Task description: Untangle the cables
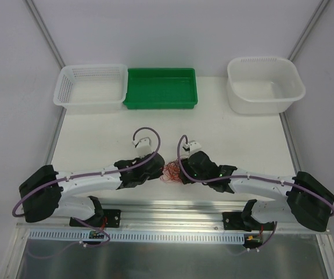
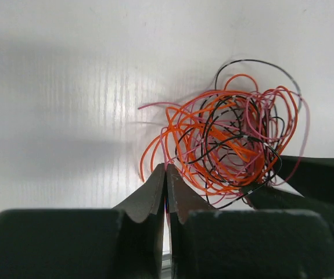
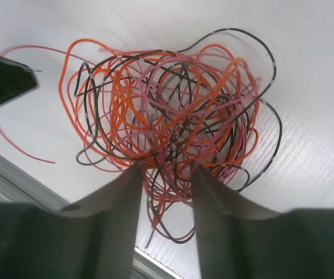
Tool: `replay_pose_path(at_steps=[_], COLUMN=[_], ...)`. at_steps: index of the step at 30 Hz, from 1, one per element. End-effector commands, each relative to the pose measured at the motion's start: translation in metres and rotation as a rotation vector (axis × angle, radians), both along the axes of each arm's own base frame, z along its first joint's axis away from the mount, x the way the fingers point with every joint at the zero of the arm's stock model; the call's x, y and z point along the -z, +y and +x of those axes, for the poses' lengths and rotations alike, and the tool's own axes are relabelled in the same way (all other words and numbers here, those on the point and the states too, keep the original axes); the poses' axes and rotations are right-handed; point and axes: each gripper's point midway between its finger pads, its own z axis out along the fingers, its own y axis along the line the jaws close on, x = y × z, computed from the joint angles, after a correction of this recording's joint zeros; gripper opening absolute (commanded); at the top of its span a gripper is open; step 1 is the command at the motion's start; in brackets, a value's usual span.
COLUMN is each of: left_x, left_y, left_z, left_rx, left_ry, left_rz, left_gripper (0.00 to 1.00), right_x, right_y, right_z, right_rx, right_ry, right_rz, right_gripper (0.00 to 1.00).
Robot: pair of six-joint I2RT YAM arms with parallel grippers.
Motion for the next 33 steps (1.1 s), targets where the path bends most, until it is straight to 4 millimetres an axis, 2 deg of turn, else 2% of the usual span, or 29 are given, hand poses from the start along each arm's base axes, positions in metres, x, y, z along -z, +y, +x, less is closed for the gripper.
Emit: replay_pose_path(at_steps=[1,2,4,5,6,7,8,10,12,15,17,18,19,23,24,26,27,28,31,33], left_x=[-0.031,-0.035,-0.045,-0.049,-0.052,-0.058,-0.06,-0.069,-0.085,-0.11,-0.13,-0.133,-0.146,-0.164,-0.162,-0.16,-0.154,-0.152,-0.144,-0.143], left_y=[0.021,0.027,0.045,0.053,0.061,0.065,0.082,0.094,0.119,0.146,0.149,0.153,0.156,0.161,0.161,0.157,0.147,0.141,0.121,0.111], left_z=[0.013,0.015,0.019,0.024,0.028,0.029,0.039,0.045,0.057,0.072,0.08,0.082,0.089,0.099,0.1,0.101,0.099,0.098,0.091,0.086], left_rx=[-0.039,-0.051,-0.076,-0.099,-0.104,-0.102,-0.153,-0.151,-0.197,-0.237,-0.23,-0.216,-0.222,-0.173,-0.147,-0.119,-0.066,-0.037,0.073,0.141], left_ry=[-0.133,-0.15,-0.189,-0.193,-0.198,-0.19,-0.175,-0.174,-0.194,-0.216,-0.234,-0.232,-0.254,-0.278,-0.277,-0.271,-0.247,-0.237,-0.199,-0.188], left_rz=[0.035,0.048,0.089,0.095,0.107,0.083,0.085,0.072,0.103,0.155,0.144,0.165,0.162,0.242,0.273,0.274,0.249,0.235,0.179,0.152], left_gripper=[0.0,0.0,0.0,0.0,0.0,0.0,0.0,0.0,0.0,0.0,0.0,0.0,0.0,0.0,0.0,0.0,0.0,0.0,0.0,0.0], right_x=[-0.016,-0.024,-0.031,-0.043,-0.045,-0.052,-0.061,-0.078,-0.097,-0.123,-0.132,-0.136,-0.141,-0.13,-0.127,-0.11,-0.103,-0.1,-0.092,-0.097], right_y=[-0.003,-0.006,-0.022,-0.027,-0.038,-0.047,-0.053,-0.074,-0.091,-0.117,-0.13,-0.136,-0.143,-0.158,-0.158,-0.156,-0.152,-0.149,-0.134,-0.118], right_z=[0.015,0.016,0.018,0.019,0.017,0.021,0.022,0.023,0.021,0.021,0.022,0.022,0.023,0.024,0.024,0.021,0.019,0.018,0.013,0.013], right_rx=[0.078,0.088,0.117,0.128,0.135,0.165,0.172,0.215,0.239,0.297,0.339,0.348,0.379,0.439,0.446,0.448,0.433,0.431,0.375,0.317], right_ry=[-0.069,-0.091,-0.122,-0.152,-0.156,-0.187,-0.21,-0.26,-0.3,-0.363,-0.395,-0.403,-0.423,-0.401,-0.387,-0.338,-0.307,-0.285,-0.231,-0.214], right_rz=[0.03,0.041,0.002,0.014,-0.018,-0.035,-0.045,-0.06,-0.061,-0.068,-0.078,-0.086,-0.085,-0.147,-0.151,-0.173,-0.176,-0.171,-0.163,-0.128], right_gripper=[0.38,0.23,0.1,0.03,0.01,0.01,0.01,0.01,0.01,0.02,0.02,0.03,0.06,0.08,0.09,0.34,0.46,0.62,0.76,0.77])
